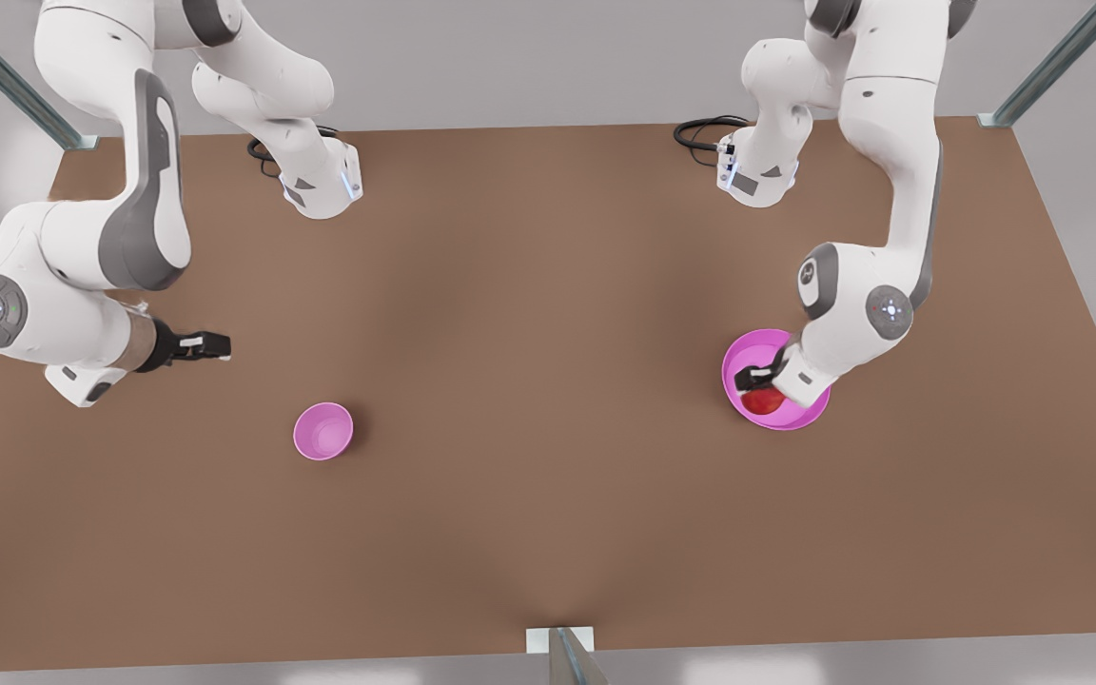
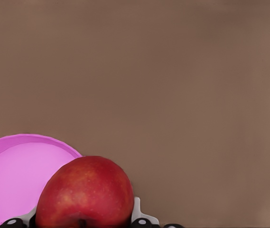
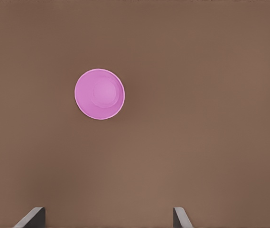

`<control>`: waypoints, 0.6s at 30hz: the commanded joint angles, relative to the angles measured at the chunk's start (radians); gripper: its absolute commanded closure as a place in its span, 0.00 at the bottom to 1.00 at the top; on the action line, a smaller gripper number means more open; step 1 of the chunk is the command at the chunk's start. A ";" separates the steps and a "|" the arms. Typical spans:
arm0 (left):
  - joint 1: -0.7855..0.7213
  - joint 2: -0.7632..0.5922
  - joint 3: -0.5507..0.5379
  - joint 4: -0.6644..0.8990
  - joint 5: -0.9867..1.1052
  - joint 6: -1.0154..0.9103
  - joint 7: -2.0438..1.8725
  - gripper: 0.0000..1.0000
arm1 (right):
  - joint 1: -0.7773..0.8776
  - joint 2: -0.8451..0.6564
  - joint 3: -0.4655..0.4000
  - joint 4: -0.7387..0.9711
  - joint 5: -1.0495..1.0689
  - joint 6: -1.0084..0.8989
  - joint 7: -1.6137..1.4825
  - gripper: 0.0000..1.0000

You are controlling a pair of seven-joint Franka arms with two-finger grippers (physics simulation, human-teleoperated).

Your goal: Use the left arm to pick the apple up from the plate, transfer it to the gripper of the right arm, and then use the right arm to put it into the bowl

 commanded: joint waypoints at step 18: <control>-0.013 0.612 -0.358 0.776 -0.846 -0.390 0.020 0.23 | 0.021 0.615 0.340 0.293 1.016 0.444 -1.330 0.00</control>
